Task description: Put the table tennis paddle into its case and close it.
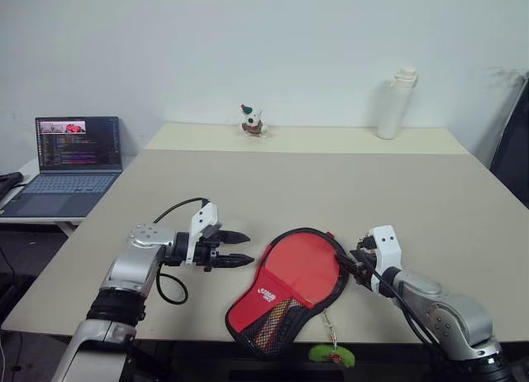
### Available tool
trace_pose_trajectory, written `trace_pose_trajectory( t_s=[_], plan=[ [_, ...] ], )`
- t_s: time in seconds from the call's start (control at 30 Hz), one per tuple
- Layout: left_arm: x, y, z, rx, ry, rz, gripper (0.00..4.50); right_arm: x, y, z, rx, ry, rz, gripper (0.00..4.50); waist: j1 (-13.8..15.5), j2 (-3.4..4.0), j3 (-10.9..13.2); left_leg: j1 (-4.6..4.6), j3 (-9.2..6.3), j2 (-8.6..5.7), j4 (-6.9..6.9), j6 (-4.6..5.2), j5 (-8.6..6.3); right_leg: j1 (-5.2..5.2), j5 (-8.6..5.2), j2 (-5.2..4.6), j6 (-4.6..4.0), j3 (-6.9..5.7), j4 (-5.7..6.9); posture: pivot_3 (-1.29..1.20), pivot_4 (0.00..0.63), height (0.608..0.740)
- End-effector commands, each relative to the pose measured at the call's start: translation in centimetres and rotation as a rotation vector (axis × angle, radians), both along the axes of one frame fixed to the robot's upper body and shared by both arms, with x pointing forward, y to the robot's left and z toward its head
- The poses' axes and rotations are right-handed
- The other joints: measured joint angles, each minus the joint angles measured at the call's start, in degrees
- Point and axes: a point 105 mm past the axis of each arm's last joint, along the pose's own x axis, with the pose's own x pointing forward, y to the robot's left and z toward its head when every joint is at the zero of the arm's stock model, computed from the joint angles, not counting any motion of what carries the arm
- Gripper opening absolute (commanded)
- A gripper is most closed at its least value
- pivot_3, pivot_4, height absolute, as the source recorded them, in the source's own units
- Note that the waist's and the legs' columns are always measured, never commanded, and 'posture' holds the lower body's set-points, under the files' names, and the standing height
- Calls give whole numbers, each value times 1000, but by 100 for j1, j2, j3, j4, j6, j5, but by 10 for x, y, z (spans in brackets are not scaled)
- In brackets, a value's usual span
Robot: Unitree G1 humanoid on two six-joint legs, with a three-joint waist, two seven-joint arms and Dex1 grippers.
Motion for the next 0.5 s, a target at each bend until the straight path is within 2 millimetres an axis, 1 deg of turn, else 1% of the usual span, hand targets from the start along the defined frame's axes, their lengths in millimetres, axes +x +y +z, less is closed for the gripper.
trace_pose_trajectory(
  t_s=[0.03, 0.13, 0.17, 0.2, 0.27, 0.4, 0.43, 0.5],
  plan=[
    [-5, -3, 12, -19, -46, 5, 2972, -1, -4, -5, -22, 15, -39, 2489, -6, 0, 0, 1, 2, 0, 1, 0, 0, 1, 1, 0, 1, 2, 0, 0, 150, 740],
    [-8, -4, 11, -22, -40, 16, 2972, -1, -5, -8, -5, 41, -69, 2489, -15, -1, 0, 5, 3, 2, 0, 0, 0, 2, 1, 0, 0, 3, 2, 0, 150, 740],
    [-9, -3, 10, -23, -39, 21, 2972, -2, -3, -6, 25, 45, -67, 2489, -18, 0, 0, 6, 2, 2, 0, 0, 0, 2, 1, 1, 0, 2, 3, 0, 150, 740],
    [-10, -3, 10, -22, -38, 26, 2972, -1, -2, -3, 52, 51, -68, 2119, -18, 0, 0, 7, 2, 4, 0, 0, 0, 2, 1, 3, -1, 2, 5, 0, 150, 740],
    [-11, -3, 9, -20, -39, 32, 2972, 1, -4, 3, 70, 51, -64, 1608, -18, 0, 0, 8, 0, 4, -1, 0, 0, 2, 1, 3, -2, 2, 6, 0, 150, 740],
    [-14, -5, 10, -22, -41, 30, 2972, 8, -12, 12, 51, 35, -54, 296, -18, 1, 0, 8, 5, 1, 0, 0, 0, 2, 2, 1, -1, 5, 5, 0, 150, 740],
    [-15, -6, 10, -23, -41, 29, 2972, 11, -13, 16, 43, 25, -45, 33, -19, 1, 0, 8, 7, 0, 0, 0, 0, 2, 2, 0, -1, 5, 4, 0, 150, 740],
    [-16, -7, 11, -26, -42, 27, 2972, 19, -15, 25, 21, -1, -20, 33, -17, 2, 2, 8, 7, 1, 0, 0, 0, 1, 2, 1, -2, 5, 4, 0, 150, 740]
  ],
)
